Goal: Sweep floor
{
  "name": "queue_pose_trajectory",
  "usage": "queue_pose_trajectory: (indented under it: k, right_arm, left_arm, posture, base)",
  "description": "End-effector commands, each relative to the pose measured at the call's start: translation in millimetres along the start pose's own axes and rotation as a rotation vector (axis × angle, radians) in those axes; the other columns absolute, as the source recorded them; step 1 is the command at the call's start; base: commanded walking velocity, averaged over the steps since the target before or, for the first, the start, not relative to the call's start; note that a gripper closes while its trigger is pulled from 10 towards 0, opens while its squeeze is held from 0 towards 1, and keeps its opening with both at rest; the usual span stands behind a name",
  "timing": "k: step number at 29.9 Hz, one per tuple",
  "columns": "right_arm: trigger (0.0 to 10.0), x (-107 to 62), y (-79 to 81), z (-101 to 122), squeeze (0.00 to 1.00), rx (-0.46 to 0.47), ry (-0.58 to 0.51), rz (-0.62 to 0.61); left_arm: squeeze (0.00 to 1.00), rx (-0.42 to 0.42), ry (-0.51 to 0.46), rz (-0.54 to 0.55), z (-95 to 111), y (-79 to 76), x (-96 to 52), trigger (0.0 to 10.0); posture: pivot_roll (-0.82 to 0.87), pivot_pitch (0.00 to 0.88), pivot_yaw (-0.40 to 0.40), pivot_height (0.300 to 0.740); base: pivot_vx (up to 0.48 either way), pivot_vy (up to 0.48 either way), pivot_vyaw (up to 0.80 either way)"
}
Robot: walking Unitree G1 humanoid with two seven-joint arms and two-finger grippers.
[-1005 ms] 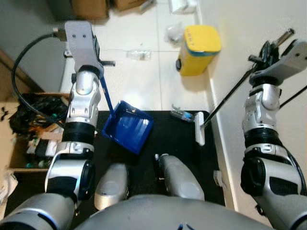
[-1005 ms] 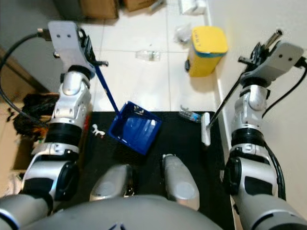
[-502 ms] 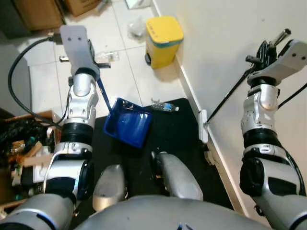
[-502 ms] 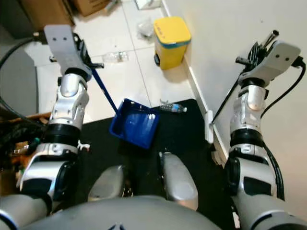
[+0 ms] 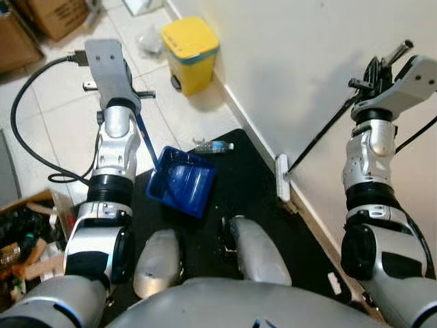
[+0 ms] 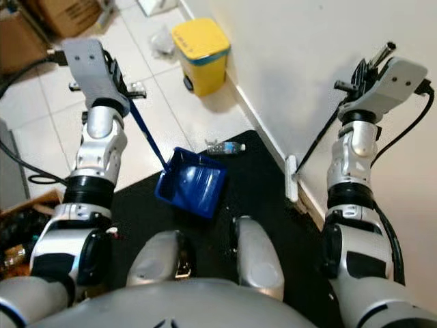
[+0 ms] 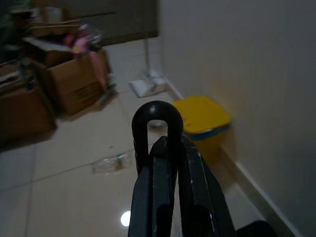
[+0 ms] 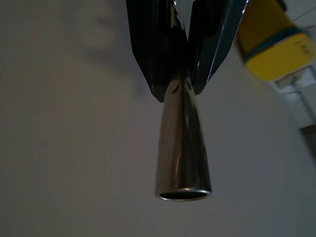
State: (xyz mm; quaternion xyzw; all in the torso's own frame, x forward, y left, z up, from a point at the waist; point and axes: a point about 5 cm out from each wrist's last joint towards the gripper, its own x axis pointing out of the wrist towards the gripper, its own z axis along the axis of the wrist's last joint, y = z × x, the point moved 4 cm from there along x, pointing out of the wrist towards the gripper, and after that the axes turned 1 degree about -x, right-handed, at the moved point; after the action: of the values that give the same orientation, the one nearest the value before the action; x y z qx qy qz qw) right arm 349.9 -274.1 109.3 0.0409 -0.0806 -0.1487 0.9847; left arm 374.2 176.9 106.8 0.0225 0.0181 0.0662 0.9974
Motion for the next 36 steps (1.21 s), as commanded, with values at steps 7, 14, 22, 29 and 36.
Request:
queue_pose_trajectory:
  k: [7, 14, 22, 29, 36]
  right_arm:
    - [10.0, 6.1, 9.5, 11.8, 0.0, -0.015, -0.039, 0.046]
    - [10.0, 6.5, 16.9, 11.0, 0.0, -0.014, -0.035, 0.084]
    - [10.0, 8.8, 17.7, 11.0, 0.0, -0.008, -0.03, 0.077]
    - [10.0, 10.9, 22.2, 10.4, 0.0, 0.004, -0.025, 0.077]
    - [10.0, 11.4, 26.8, 9.4, 0.0, 0.013, -0.024, 0.077]
  left_arm:
    - [0.0, 0.028, -0.024, 0.118, 12.6, 32.7, 6.4, 10.0]
    - [0.0, 0.029, -0.032, 0.162, 16.8, 45.5, 7.8, 10.0]
    - [0.0, 0.031, -0.024, 0.176, 16.4, 48.2, 9.3, 10.0]
    - [0.0, 0.025, -0.033, 0.156, 21.1, 41.7, 12.3, 10.0]
    - [0.0, -0.022, -0.065, 0.101, 30.0, 32.2, 14.0, 10.0]
  posture:
    - [0.1, 0.0, -0.042, 0.74]
    - [0.11, 0.0, -0.042, 0.74]
    - [0.11, 0.0, -0.043, 0.74]
    - [0.11, 0.0, -0.041, 0.74]
    - [0.11, 0.0, -0.035, 0.74]
  base:
    - [0.0, 0.0, 0.0]
    - [0.0, 0.0, 0.21]
    - [0.0, 0.0, 0.38]
    - [0.0, 0.0, 0.0]
    - [0.0, 0.0, 0.0]
